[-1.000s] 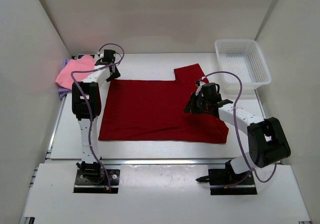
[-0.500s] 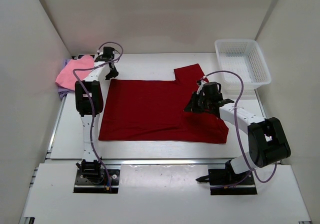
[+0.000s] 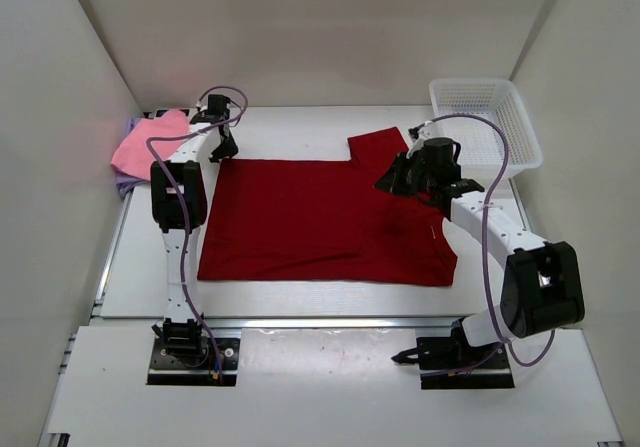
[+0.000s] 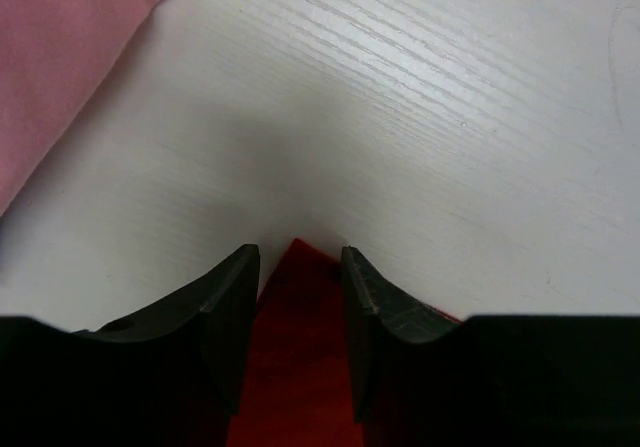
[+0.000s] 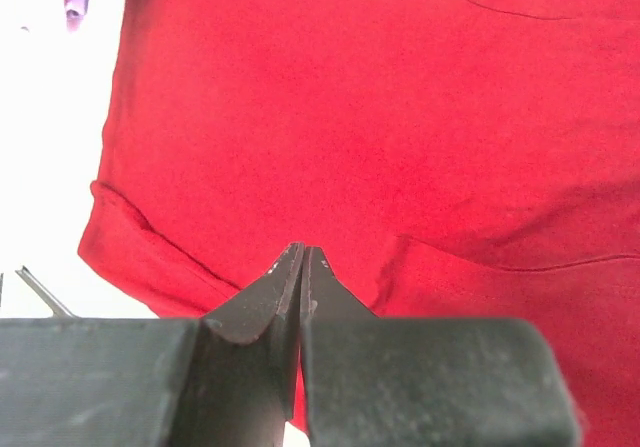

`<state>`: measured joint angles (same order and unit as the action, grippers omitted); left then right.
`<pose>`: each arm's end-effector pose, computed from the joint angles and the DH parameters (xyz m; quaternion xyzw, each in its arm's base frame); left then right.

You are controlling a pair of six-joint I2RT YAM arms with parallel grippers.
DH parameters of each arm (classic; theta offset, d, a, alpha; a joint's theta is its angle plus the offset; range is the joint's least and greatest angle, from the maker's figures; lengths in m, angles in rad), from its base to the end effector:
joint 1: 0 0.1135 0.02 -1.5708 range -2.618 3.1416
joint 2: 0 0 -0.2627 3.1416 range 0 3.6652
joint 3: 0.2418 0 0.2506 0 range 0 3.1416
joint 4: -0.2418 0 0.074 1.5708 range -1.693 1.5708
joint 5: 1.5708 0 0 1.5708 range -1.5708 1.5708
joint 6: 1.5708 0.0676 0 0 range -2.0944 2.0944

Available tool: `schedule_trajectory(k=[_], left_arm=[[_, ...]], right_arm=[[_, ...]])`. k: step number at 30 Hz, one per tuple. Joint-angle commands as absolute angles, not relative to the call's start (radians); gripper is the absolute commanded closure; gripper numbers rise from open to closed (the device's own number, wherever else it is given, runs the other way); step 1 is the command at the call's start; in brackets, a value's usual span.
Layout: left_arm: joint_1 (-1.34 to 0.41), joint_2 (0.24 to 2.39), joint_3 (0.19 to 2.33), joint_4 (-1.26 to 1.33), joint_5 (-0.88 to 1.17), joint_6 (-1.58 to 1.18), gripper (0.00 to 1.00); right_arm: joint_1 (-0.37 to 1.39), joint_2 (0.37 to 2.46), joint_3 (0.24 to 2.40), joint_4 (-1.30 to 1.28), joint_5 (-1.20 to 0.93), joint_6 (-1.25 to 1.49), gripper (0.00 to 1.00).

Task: Fold and stack the t-shirts
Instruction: Grap the side of the flattened tshirt furthest away from the robot with both arms

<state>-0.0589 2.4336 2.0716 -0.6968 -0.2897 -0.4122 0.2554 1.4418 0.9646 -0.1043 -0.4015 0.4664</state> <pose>0.5366 -0.0123 0.1333 -0.2042 0.9360 0.0773 0.2762 0.3259 0.1124 0.2407 -0.0033 0.8676 0.3285 0.3733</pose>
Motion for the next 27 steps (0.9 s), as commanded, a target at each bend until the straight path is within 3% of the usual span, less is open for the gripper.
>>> schedule_trajectory(k=[1,8,18,23,27], left_arm=[[-0.057,2.417,2.106,-0.71,-0.287,-0.408,0.51],[-0.048,2.448,2.143,-0.75,-0.265,-0.403,0.7],[-0.051,2.447,2.143,-0.77,-0.259,-0.39,0.53],[-0.054,2.433,2.114,-0.764,-0.267,-0.382,0.66],[-0.052,2.444,2.118,-0.798,-0.253,-0.374,0.68]], right_arm=[[0.273,1.394,0.991,-0.094,-0.417,0.456,0.99],[0.229,1.344,0.972,-0.078,-0.454,0.48,1.0],[0.169,1.307,1.017,-0.115,-0.477,0.482,1.0],[0.14,1.293,1.026,-0.124,-0.499,0.474,1.0],[0.098,1.272,1.035,-0.131,-0.531,0.48,1.0]])
